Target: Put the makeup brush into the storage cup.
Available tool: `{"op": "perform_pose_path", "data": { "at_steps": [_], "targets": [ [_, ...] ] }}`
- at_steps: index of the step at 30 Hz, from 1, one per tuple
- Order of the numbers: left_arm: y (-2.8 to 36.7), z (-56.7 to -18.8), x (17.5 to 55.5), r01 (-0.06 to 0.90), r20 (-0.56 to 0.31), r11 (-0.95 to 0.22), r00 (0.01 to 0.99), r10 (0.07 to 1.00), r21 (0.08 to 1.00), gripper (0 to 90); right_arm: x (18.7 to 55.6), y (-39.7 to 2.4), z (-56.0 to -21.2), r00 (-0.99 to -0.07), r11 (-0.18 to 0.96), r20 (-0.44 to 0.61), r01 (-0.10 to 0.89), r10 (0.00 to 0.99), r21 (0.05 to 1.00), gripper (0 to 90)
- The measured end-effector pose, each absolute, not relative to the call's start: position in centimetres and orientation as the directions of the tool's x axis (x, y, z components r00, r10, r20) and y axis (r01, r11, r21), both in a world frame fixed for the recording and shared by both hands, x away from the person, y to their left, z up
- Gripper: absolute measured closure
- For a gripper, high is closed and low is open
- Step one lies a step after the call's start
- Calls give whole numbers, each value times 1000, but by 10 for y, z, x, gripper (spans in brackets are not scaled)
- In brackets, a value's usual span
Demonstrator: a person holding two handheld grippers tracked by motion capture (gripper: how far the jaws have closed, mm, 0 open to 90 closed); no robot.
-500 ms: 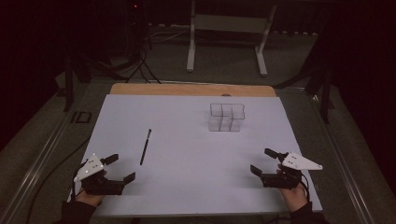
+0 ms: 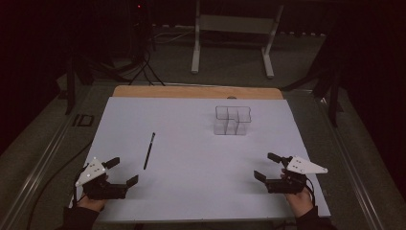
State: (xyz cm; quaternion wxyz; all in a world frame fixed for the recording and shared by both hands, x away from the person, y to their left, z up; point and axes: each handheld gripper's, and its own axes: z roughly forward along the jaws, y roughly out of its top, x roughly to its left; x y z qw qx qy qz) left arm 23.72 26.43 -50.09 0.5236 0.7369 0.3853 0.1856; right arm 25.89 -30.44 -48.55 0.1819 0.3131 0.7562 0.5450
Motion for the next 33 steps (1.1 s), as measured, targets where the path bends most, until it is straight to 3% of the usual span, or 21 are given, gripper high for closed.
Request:
{"op": "perform_pose_path", "data": {
  "at_steps": [8, 21, 24, 27, 33],
  "targets": [
    [255, -491, 234, 315, -46, -212, 647, 762, 925, 45, 258, -303, -482, -742, 199, 61, 257, 668, 946, 115],
    [244, -470, 235, 346, -76, -209, 656, 751, 915, 23, 258, -298, -482, -750, 219, 43, 248, 660, 944, 115],
    [235, -455, 240, 379, -92, -224, 659, 746, 898, 19, 260, -298, -482, -743, 208, 51, 251, 667, 945, 117],
    [229, -447, 243, 391, -55, -282, 663, 747, 876, 19, 260, -300, -481, -737, 201, 50, 248, 674, 948, 117],
    [219, -437, 253, 426, -90, -312, 699, 710, 849, 6, 260, -299, -480, -731, 204, 43, 245, 681, 948, 117]
  ]
}}
